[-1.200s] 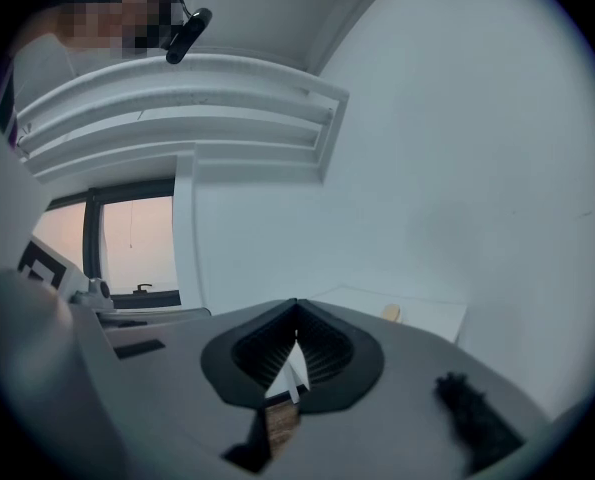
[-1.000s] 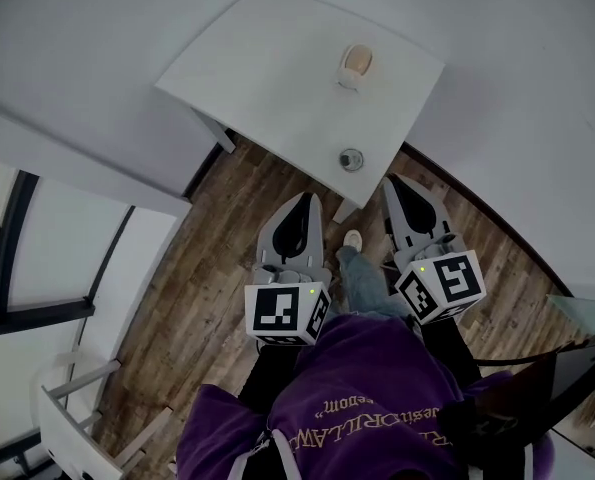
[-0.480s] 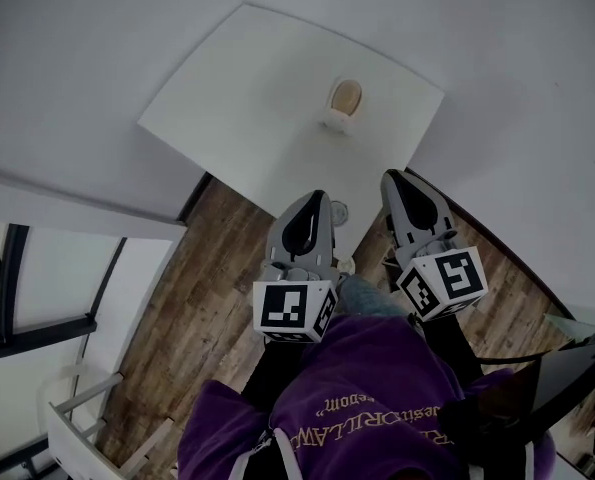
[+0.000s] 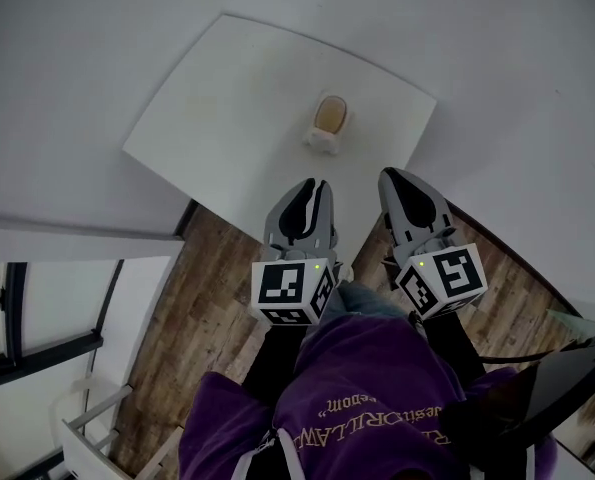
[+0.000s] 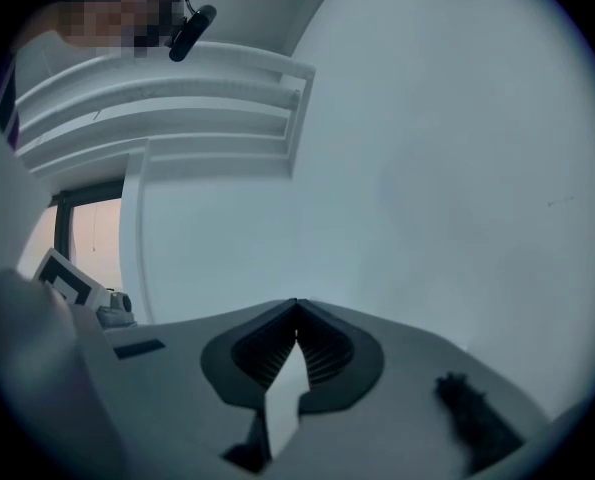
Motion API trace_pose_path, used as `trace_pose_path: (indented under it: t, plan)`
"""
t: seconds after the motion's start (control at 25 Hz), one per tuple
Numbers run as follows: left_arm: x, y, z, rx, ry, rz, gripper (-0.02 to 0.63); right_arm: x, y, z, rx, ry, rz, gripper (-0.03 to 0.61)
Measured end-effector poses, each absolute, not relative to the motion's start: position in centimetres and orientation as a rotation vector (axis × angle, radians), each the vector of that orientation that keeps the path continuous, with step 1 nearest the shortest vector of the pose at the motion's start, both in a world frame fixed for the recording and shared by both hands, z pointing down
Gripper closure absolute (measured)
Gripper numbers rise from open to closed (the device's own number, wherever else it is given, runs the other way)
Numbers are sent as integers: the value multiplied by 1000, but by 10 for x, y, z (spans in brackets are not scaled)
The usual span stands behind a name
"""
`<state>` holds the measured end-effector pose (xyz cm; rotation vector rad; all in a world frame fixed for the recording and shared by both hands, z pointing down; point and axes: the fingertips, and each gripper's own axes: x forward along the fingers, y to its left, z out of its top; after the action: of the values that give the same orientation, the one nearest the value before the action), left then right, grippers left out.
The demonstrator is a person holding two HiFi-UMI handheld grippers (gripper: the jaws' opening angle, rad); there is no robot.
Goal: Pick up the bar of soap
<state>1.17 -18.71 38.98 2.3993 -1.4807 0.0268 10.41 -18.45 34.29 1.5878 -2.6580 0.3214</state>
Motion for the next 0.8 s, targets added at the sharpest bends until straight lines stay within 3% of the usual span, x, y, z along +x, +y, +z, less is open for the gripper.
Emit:
trace_pose_path:
  t: [0.4,0.56,0.8]
  plan:
    - [31,-252,429,2439,-1287,201,518,104,-228,349,1722,-2556,373,571]
    - [43,-281,459,2425,-1178,340,454,107,-243,350,1795,-2497,368,571]
    - [54,-328,494,2423,-1150,499,426,123,-254,366,1898,-2383,412,571]
